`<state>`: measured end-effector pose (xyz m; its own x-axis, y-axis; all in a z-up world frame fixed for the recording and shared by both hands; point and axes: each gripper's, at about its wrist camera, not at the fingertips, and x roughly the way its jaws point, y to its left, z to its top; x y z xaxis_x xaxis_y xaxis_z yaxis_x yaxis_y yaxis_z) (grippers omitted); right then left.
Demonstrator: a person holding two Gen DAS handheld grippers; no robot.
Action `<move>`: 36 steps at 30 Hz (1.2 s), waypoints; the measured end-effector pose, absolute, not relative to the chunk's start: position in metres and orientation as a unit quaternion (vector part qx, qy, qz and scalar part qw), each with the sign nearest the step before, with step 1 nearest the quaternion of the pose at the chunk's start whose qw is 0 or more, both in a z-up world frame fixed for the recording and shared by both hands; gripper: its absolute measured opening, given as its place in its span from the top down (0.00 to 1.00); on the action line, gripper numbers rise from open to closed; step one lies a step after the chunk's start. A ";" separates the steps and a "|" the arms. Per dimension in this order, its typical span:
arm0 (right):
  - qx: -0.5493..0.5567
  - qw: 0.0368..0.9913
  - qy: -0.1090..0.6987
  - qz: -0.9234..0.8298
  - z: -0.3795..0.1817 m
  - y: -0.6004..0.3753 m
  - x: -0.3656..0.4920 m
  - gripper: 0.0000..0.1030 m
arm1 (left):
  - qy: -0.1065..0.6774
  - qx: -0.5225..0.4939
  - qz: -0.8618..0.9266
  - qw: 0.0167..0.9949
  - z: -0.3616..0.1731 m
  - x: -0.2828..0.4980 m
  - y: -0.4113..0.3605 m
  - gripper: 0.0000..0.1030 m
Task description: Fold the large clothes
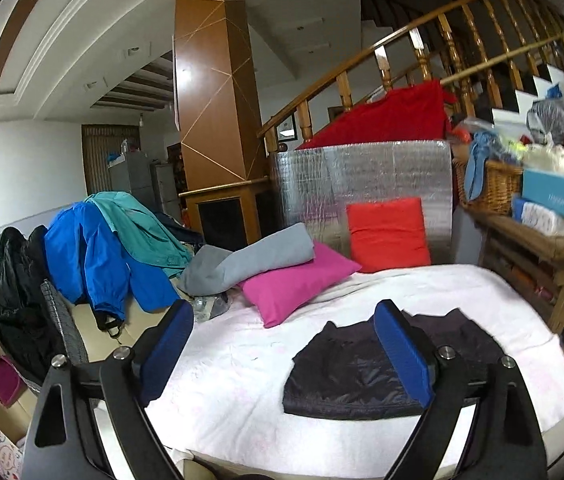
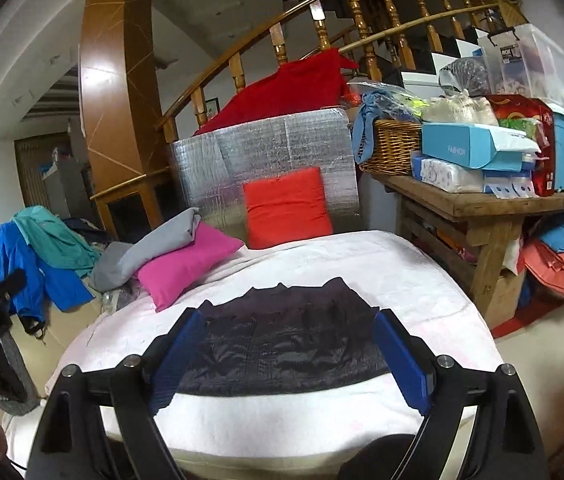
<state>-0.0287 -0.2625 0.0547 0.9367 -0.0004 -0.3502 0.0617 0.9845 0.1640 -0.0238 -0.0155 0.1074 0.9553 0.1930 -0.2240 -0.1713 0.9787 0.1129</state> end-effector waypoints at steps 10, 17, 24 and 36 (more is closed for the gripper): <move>0.077 0.980 0.181 -0.008 0.055 -0.247 -0.037 0.13 | 0.113 0.050 0.093 0.988 0.109 -0.034 -0.017 0.11; 0.077 0.979 0.188 -0.001 0.053 -0.246 -0.034 0.13 | 0.116 0.052 0.097 0.987 0.106 -0.034 -0.018 0.10; 0.077 0.979 0.191 0.004 0.051 -0.247 -0.032 0.13 | 0.118 0.050 0.097 0.987 0.105 -0.034 -0.016 0.10; 0.079 0.978 0.192 0.008 0.050 -0.246 -0.033 0.13 | 0.119 0.051 0.098 0.987 0.103 -0.035 -0.017 0.10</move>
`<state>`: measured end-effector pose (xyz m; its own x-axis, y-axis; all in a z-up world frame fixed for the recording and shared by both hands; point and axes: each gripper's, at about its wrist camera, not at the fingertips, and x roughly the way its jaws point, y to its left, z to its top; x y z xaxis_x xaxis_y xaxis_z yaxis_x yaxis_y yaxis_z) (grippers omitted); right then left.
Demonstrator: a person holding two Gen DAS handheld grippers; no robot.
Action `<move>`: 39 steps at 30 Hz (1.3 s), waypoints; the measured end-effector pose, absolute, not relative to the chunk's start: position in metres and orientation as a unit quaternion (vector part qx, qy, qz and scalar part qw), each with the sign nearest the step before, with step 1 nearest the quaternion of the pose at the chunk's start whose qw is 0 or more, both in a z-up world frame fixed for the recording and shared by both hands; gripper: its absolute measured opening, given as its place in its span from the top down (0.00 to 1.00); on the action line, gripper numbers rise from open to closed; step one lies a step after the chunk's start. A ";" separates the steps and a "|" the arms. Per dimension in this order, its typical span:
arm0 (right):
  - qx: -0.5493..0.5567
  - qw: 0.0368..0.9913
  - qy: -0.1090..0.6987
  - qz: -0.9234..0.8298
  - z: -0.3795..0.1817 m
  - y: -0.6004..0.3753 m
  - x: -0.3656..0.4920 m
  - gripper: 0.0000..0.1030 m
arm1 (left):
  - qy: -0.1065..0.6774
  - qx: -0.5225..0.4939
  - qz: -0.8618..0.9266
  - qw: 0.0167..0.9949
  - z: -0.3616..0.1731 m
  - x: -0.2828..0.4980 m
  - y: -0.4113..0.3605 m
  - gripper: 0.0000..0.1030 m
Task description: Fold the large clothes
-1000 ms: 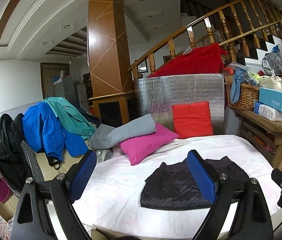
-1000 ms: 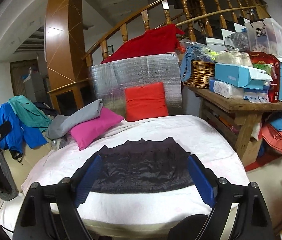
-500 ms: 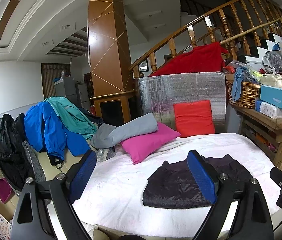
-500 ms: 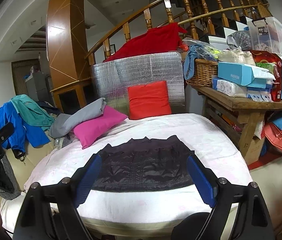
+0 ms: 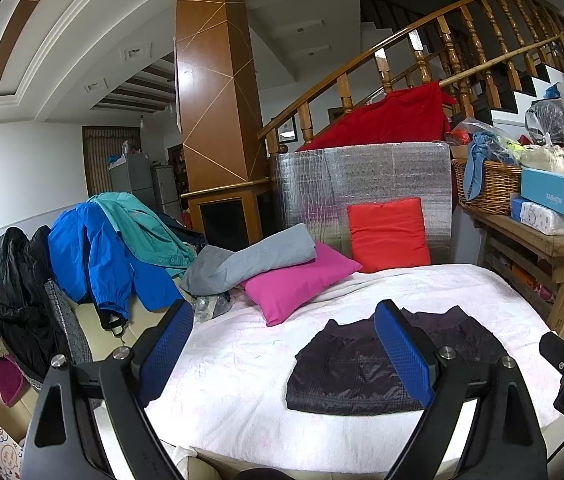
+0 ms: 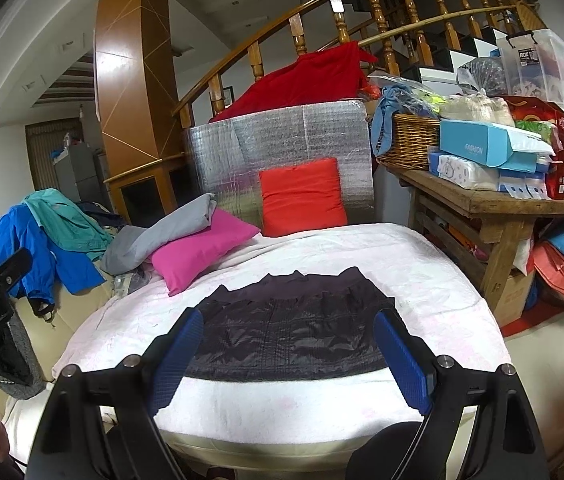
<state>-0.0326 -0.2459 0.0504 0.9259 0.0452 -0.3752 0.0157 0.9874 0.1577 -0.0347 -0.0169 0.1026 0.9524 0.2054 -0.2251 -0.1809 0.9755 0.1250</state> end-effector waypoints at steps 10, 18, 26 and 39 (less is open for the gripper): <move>0.082 0.978 0.194 0.009 0.049 -0.243 -0.033 0.13 | 0.122 0.053 0.098 0.986 0.101 -0.035 -0.017 0.10; 0.089 0.977 0.193 0.009 0.048 -0.244 -0.034 0.13 | 0.124 0.052 0.096 0.986 0.101 -0.034 -0.014 0.10; 0.084 0.977 0.195 0.011 0.045 -0.243 -0.029 0.13 | 0.128 0.050 0.092 0.986 0.099 -0.030 -0.009 0.10; 0.083 0.977 0.198 0.011 0.042 -0.247 -0.022 0.13 | 0.131 0.051 0.093 0.986 0.097 -0.025 -0.009 0.10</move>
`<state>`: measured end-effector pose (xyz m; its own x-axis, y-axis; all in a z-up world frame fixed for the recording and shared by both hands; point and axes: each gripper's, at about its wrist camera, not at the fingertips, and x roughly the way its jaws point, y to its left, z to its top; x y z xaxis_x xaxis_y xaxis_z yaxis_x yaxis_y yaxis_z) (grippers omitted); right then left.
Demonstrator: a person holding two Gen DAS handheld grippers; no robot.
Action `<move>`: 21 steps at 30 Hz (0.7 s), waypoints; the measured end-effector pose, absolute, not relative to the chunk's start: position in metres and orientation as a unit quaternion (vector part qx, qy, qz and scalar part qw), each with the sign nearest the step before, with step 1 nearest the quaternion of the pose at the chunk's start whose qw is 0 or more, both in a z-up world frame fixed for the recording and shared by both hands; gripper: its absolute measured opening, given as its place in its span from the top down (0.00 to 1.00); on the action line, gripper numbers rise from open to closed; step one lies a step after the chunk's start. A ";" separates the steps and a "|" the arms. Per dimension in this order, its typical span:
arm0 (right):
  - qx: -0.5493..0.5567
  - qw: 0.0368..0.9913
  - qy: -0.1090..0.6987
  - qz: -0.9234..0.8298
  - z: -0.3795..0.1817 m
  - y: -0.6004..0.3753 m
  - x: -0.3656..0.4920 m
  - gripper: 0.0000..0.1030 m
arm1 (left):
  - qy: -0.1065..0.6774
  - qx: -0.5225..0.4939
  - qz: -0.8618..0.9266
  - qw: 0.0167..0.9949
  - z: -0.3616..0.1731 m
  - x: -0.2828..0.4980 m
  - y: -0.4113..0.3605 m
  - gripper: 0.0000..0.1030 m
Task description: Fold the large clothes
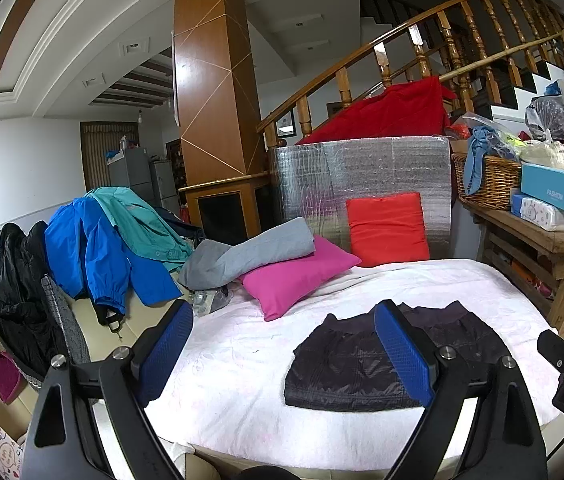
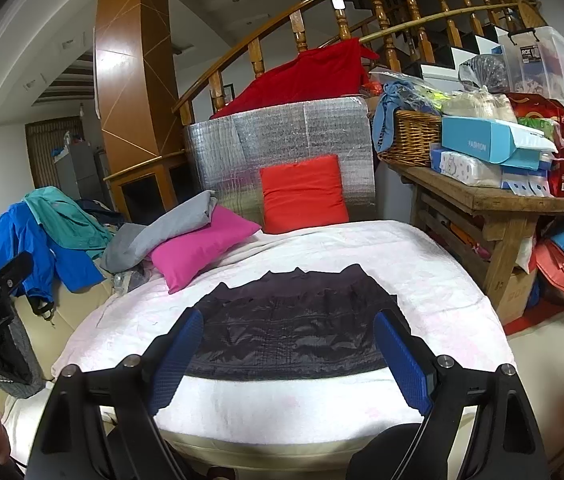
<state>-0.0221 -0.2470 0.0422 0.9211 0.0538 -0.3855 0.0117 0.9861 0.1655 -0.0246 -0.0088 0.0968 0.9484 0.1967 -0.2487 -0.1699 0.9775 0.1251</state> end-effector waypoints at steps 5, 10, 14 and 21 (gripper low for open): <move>0.083 0.975 0.207 0.009 0.037 -0.249 -0.012 0.13 | 0.139 0.053 0.096 0.984 0.093 -0.014 -0.011 0.10; 0.090 0.972 0.217 0.006 0.031 -0.255 0.000 0.13 | 0.151 0.058 0.095 0.982 0.087 0.000 -0.016 0.10; 0.090 0.971 0.223 0.001 0.027 -0.260 0.013 0.13 | 0.159 0.058 0.084 0.982 0.082 0.011 -0.018 0.10; 0.107 0.968 0.222 -0.049 0.022 -0.311 0.060 0.13 | 0.180 -0.018 0.046 0.982 0.065 0.082 0.029 0.10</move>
